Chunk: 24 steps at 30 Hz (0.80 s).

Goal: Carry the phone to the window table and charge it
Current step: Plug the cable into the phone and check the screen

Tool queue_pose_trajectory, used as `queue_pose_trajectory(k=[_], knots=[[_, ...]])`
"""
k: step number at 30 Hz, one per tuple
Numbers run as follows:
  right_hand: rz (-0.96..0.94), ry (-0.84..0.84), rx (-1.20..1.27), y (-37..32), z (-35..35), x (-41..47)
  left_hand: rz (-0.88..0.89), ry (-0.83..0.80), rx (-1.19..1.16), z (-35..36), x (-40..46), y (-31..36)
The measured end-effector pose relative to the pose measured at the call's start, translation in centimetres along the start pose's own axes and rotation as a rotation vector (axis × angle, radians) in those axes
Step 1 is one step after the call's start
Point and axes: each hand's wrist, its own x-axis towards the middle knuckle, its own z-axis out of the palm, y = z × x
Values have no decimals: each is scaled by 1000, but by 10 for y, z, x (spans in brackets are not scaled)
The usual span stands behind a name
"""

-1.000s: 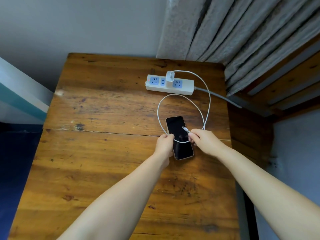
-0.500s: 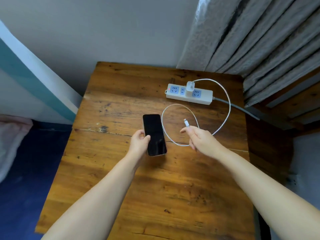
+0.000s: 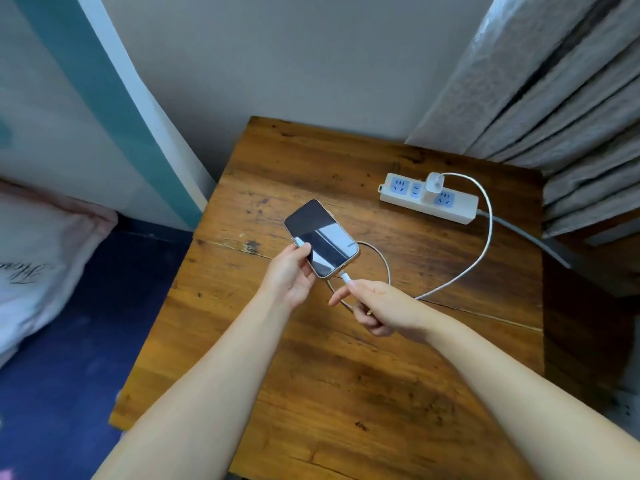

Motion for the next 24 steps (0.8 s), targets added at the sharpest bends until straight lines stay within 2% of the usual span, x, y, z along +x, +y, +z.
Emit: queue_pose_trajectory(k=[10, 19, 24], knots=[[23, 48, 16, 3, 4, -1, 94, -64, 172, -4, -7, -2], [-25, 51, 169, 18, 10, 1, 201, -203, 297, 3, -18, 1], [76, -5, 200, 10, -11, -1, 196, -307, 312, -1, -22, 3]])
